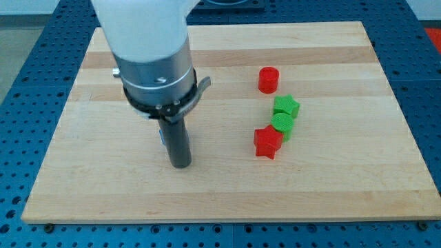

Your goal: Place blue cube to the bottom of the yellow heart

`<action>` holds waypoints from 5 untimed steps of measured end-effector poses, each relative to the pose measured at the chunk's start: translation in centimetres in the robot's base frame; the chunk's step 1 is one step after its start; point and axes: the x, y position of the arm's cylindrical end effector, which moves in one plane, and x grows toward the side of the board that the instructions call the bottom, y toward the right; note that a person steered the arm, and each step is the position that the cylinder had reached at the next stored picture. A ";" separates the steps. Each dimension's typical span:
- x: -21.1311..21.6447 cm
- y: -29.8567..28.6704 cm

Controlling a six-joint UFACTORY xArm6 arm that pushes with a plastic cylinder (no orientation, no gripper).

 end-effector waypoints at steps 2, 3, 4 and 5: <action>-3.6 0.0; -3.8 0.0; -3.4 0.9; -3.9 2.8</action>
